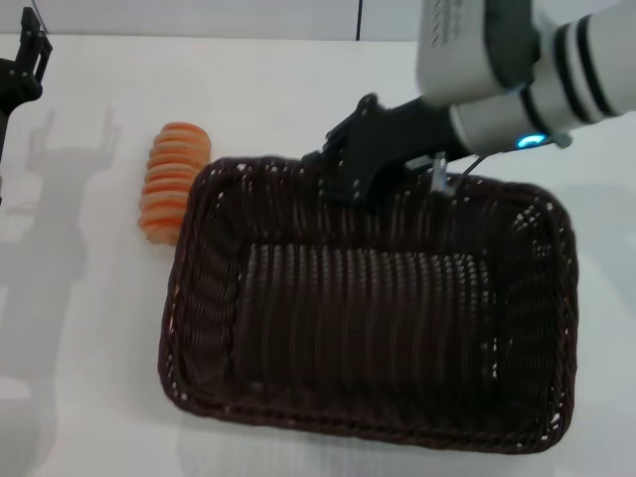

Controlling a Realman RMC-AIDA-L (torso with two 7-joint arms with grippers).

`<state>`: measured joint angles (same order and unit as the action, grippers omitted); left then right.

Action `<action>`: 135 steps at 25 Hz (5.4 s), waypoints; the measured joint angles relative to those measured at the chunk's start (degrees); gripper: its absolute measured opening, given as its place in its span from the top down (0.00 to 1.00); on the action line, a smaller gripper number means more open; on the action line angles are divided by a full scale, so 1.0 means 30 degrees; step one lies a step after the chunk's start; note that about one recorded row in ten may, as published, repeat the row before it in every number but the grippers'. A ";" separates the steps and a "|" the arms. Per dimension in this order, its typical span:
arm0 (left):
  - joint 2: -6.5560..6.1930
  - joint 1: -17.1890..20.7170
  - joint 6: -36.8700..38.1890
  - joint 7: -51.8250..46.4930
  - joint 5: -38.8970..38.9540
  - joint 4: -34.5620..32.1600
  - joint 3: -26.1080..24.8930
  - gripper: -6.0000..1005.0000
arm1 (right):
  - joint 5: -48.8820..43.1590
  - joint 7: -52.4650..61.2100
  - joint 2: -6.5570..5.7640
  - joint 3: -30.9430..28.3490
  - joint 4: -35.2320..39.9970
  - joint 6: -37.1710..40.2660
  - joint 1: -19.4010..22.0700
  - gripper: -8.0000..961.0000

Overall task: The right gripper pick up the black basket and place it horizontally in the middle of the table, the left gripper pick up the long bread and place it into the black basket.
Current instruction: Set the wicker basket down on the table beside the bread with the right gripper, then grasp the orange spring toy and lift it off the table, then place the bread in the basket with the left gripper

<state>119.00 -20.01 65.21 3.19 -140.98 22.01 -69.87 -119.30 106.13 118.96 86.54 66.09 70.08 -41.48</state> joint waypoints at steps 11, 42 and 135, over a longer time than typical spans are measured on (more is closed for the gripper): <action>-0.0014 -0.0141 -0.0023 -0.0011 0.0000 -0.0097 0.0028 0.22 | 0.0743 -0.0537 0.0034 0.1128 -0.0484 -0.2018 0.0412 0.78; -0.0429 -0.0911 -0.1904 -0.0058 -0.1003 0.1727 0.0086 0.22 | -0.3761 1.3706 -0.0012 1.0114 0.0309 -3.8952 1.3928 0.13; -0.0261 -0.5906 -5.3079 2.3603 0.6932 1.8688 -1.2067 0.55 | -0.4608 1.8155 -0.0020 1.1597 -0.4354 -4.3867 1.7548 0.14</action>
<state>118.21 -37.73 -94.03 74.00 -120.18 78.08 -106.07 -133.13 160.60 118.90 121.33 53.03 -61.52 11.16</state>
